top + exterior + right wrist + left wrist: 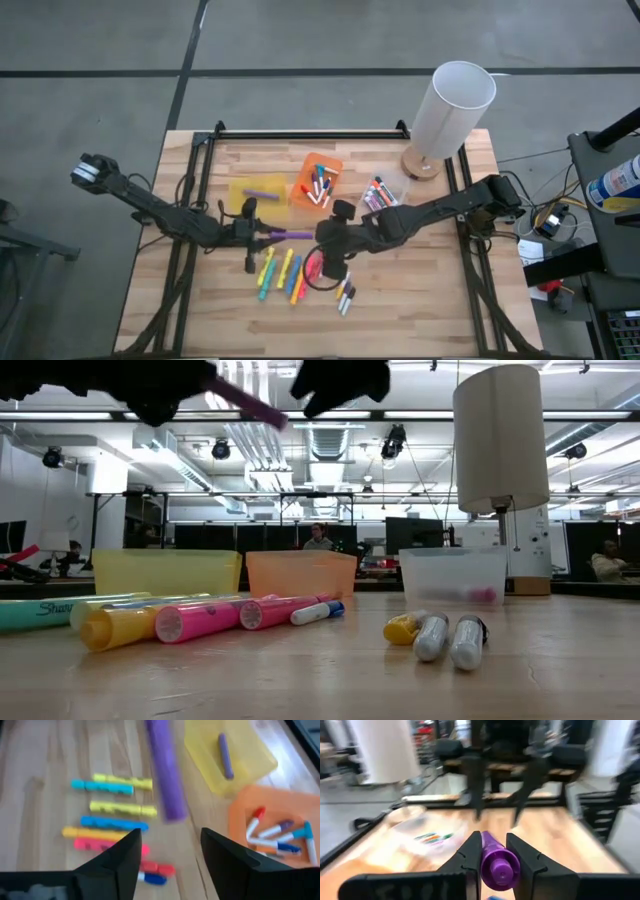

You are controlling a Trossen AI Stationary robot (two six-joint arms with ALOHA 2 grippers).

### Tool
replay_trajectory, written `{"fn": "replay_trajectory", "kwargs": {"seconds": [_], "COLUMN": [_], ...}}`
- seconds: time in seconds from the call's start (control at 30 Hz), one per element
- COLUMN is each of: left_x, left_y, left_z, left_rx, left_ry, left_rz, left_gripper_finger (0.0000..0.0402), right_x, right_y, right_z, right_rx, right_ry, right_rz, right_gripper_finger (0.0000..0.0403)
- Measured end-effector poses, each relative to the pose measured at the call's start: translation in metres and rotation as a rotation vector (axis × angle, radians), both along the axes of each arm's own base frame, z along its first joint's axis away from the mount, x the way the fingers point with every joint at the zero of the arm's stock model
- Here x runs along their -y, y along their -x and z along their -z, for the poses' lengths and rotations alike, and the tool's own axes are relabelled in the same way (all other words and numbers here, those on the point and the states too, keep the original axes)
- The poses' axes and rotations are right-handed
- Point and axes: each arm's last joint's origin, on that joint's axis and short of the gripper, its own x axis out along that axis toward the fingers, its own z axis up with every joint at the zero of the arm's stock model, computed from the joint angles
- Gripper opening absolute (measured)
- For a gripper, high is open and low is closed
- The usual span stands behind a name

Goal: Pick & Place Markers
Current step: Put the violet highlighter pen into the yellow bin

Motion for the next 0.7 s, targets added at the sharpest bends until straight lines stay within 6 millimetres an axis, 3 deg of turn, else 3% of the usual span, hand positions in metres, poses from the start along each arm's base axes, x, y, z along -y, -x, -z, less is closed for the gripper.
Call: {"fn": "replay_trajectory", "kwargs": {"seconds": [0.27,0.4,0.7], "left_x": [-0.015,-0.023,-0.05], "left_y": [0.004,0.006,0.01], "left_z": [0.011,0.02,0.038], "left_rx": [-0.096,-0.185,-0.307], "left_ry": [-0.076,-0.124,-0.023], "left_rz": [-0.45,-0.508,-0.674], "left_gripper_finger": [0.0061,0.0061,0.0062], "right_x": [-0.002,-0.006,-0.009], "right_y": [0.005,0.006,0.007], "right_z": [0.007,0.007,0.011], "right_rx": [-0.042,-0.043,-0.051], "right_ry": [-0.03,-0.029,-0.027], "right_rz": [0.039,0.027,0.018], "right_gripper_finger": [0.021,0.021,0.021]}}
